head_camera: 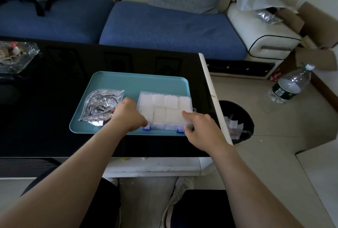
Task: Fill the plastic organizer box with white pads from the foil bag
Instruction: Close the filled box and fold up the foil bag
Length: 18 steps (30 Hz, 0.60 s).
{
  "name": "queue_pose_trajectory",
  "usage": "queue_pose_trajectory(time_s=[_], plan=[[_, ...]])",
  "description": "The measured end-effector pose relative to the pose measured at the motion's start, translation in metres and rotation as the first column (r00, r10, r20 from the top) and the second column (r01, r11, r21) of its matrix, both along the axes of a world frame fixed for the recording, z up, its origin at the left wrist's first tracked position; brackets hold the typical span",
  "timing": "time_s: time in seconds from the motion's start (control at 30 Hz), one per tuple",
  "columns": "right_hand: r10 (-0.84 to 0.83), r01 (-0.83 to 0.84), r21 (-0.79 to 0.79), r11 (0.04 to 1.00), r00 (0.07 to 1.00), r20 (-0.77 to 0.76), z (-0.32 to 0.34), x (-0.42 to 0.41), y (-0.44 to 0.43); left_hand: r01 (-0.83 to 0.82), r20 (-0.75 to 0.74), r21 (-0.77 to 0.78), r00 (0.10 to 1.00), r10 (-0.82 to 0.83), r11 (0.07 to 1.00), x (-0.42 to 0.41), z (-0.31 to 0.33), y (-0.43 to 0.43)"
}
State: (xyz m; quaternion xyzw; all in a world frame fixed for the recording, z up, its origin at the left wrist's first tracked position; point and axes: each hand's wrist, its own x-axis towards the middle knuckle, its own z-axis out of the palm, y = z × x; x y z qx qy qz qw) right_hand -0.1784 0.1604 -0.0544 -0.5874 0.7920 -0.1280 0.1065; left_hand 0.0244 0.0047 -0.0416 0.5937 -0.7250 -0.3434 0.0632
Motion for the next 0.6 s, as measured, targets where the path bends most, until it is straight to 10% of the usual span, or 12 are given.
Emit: queue_pose_trajectory(time_s=[0.6], plan=[[-0.037, 0.037, -0.014, 0.999, 0.999, 0.015, 0.013, 0.008, 0.001, 0.281, 0.066, -0.301, 0.959, -0.274, 0.911, 0.007, 0.001, 0.003]])
